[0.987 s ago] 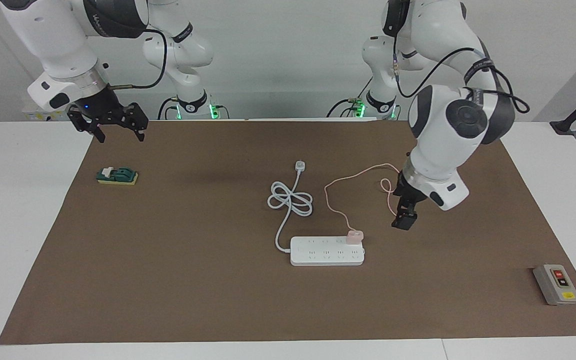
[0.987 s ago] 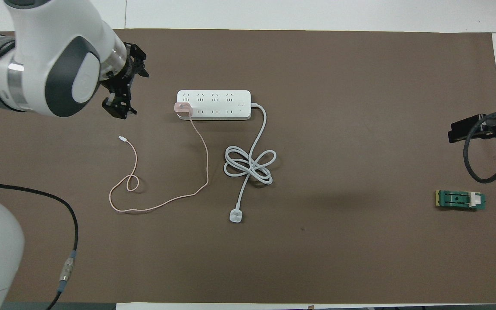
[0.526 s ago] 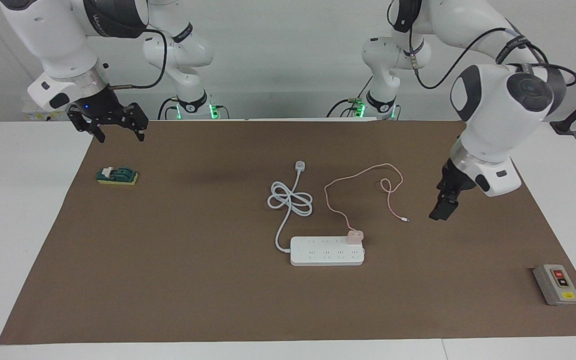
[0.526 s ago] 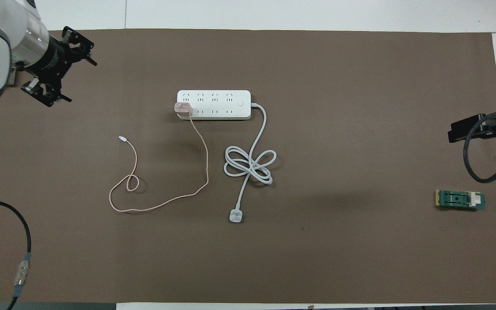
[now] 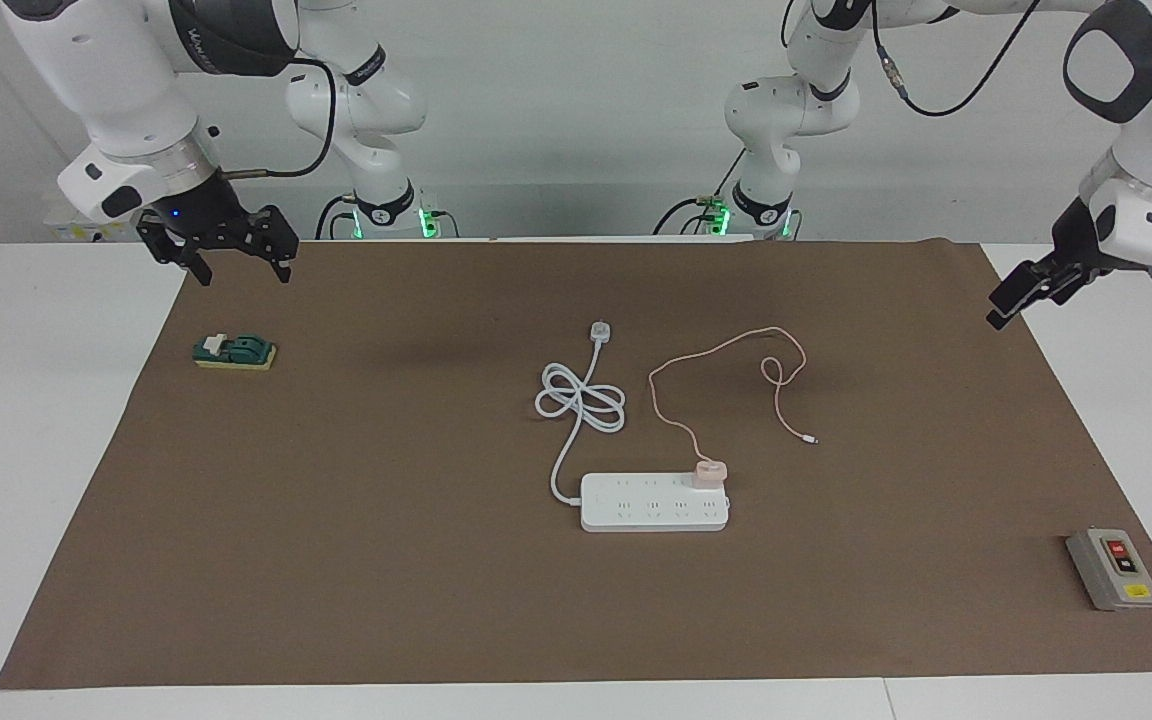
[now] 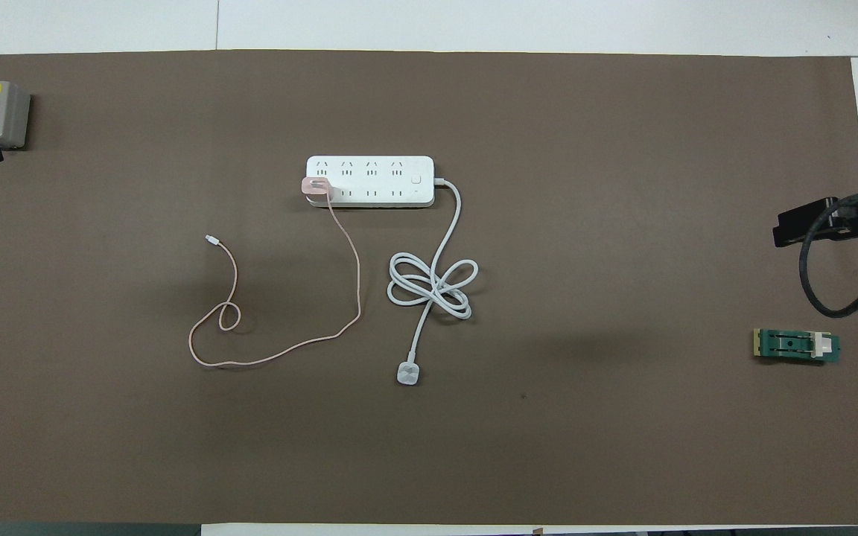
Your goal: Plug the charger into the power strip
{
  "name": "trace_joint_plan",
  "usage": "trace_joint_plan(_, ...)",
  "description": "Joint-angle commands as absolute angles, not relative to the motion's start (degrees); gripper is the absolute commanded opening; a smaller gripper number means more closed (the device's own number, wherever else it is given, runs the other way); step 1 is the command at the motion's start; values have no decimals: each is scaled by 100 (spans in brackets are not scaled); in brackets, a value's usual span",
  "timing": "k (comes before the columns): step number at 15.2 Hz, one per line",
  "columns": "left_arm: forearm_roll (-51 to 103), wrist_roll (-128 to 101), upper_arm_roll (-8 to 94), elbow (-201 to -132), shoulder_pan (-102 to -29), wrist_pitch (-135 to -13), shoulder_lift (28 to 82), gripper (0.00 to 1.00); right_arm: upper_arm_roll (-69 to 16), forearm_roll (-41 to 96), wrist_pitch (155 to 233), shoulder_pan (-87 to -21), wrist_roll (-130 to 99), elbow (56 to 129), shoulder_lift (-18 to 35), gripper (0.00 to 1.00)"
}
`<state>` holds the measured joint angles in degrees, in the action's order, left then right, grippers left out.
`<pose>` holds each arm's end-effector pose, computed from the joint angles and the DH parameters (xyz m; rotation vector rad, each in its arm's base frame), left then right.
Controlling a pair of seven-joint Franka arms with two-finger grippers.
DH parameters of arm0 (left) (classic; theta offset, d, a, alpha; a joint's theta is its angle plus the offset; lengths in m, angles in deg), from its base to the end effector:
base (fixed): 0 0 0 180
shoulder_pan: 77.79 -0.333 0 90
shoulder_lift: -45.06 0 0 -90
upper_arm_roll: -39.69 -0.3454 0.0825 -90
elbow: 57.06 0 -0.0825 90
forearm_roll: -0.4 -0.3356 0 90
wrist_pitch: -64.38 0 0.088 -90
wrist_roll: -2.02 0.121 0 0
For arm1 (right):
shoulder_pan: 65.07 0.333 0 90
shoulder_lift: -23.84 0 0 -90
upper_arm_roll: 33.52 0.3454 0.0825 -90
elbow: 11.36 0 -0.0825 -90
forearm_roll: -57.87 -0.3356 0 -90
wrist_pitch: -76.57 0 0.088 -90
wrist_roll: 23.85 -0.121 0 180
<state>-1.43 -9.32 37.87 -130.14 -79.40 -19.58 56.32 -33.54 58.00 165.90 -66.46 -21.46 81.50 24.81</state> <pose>0.5602 0.0354 0.6494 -3.0770 -0.4030 0.0060 0.4971 -0.0125 0.6263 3.1399 0.0269 -0.0702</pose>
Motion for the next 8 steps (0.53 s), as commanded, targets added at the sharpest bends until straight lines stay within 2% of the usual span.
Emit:
trace_joint_plan(1,-215,-450,3872,-13659,-8113,-1956,5078,100,-3317,5699,16604,-6701,-2183,8251,2586,100)
trace_joint_plan(5,-198,-405,3899,-14695,-8060,-2622,4489,100,-3317,5699,16604,-6701,-2183,8251,2586,100)
trace_joint_plan(8,-206,-378,4188,-14785,-8104,-2694,4505,100,-3317,5699,16604,-6701,-2183,8251,2586,100)
